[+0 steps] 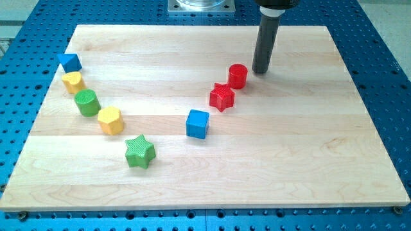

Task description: Touch the right side of the blue cube

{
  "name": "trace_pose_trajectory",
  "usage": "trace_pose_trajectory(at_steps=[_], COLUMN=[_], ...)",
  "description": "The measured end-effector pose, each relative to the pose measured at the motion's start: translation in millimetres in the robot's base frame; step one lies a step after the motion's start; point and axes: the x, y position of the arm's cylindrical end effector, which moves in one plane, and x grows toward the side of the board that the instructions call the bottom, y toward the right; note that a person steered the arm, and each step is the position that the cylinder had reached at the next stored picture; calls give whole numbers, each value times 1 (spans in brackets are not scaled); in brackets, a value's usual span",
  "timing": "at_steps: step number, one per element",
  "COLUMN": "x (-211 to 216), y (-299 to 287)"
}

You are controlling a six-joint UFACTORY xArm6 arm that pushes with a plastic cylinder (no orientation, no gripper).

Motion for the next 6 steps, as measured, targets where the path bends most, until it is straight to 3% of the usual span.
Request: trace_pose_trajectory(at_steps=[3,4,6], x=[3,49,175], y=[14,15,-108])
